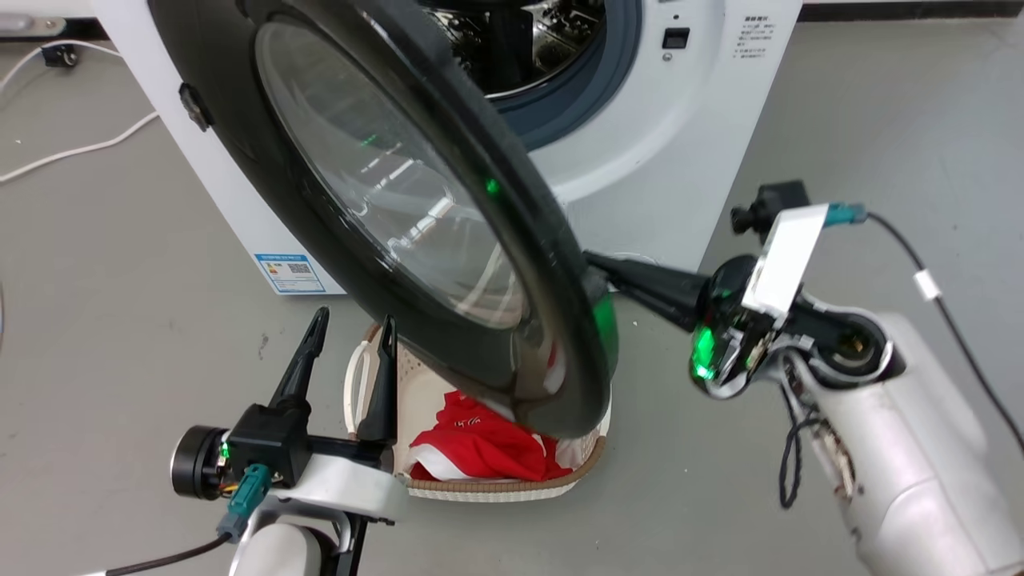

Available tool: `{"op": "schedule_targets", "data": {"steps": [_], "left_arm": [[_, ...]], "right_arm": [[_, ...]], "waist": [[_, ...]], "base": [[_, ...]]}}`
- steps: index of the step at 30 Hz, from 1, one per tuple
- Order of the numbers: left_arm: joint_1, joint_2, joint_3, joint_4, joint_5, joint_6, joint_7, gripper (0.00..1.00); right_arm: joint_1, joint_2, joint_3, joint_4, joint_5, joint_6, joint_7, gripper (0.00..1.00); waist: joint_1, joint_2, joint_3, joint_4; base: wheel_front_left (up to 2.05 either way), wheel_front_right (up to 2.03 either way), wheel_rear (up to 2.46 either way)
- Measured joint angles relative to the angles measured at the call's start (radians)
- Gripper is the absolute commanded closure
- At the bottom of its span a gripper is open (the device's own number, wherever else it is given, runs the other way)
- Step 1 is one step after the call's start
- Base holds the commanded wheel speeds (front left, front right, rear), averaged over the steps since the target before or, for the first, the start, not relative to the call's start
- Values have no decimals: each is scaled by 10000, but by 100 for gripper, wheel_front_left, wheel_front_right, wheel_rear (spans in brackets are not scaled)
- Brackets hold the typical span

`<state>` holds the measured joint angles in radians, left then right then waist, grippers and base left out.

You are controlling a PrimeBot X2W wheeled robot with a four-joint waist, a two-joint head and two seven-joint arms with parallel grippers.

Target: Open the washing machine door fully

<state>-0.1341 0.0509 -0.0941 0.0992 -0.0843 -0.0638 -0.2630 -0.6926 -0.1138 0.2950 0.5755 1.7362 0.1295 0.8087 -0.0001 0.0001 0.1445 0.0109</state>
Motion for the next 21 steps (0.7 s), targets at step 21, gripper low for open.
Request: {"op": "schedule_targets", "data": {"steps": [21], "left_arm": [[473, -2, -23, 15, -171, 190, 0, 0]], "right_arm": [[2552, 405, -748, -2011, -1517, -2, -4882, 100]], "waist": [[0, 0, -498, 59]], "base": [[0, 0, 0]]}}
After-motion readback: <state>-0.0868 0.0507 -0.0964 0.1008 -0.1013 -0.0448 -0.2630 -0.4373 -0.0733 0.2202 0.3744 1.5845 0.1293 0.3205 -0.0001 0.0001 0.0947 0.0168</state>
